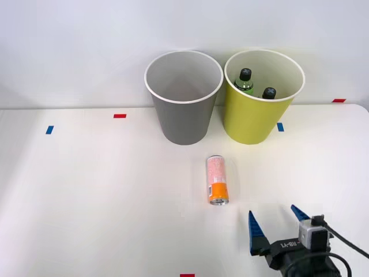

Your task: Put cans in the gray bin, plastic bottles in the light green bin

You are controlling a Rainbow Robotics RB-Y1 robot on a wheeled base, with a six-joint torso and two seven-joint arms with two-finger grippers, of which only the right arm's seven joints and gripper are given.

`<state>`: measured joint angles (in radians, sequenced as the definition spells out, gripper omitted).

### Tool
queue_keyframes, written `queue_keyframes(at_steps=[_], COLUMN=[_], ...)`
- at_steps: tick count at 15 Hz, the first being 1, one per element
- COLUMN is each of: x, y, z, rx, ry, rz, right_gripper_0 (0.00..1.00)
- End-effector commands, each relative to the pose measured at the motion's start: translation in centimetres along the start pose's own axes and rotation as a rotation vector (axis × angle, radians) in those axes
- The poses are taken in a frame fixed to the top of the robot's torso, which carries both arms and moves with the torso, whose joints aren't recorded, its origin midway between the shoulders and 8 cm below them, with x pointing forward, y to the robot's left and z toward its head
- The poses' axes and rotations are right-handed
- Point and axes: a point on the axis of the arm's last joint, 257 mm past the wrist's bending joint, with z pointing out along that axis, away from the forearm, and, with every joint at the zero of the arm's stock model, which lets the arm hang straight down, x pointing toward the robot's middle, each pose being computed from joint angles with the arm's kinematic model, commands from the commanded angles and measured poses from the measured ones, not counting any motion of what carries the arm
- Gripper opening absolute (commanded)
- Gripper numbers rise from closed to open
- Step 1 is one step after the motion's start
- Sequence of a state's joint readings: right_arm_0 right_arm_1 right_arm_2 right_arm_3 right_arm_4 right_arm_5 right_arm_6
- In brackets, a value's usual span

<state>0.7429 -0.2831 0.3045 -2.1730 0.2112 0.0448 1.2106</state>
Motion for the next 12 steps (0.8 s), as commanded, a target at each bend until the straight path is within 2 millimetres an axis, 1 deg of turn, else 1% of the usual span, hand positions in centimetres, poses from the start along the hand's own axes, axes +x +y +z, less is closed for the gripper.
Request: queue_keyframes(at_steps=[1, 4, 5, 7, 8, 10, 12], x=[-1.6, -2.6, -2.8, -3.7, -4.0, -4.0, -4.8], y=[1.6, 3.1, 4.0, 5.1, 5.1, 5.8, 7.3], z=[0.9, 1.2, 1.3, 2.3, 2.9, 3.4, 3.8], rx=[-0.006, -0.031, -0.055, -0.083, -0.079, -0.088, -0.111], ry=[0.114, 0.215, 0.256, 0.294, 0.314, 0.359, 0.367], rz=[0.036, 0.104, 0.148, 0.170, 0.159, 0.154, 0.215], right_gripper_0=[1.00, 1.00, 1.00, 1.00, 1.00, 1.00, 1.00])
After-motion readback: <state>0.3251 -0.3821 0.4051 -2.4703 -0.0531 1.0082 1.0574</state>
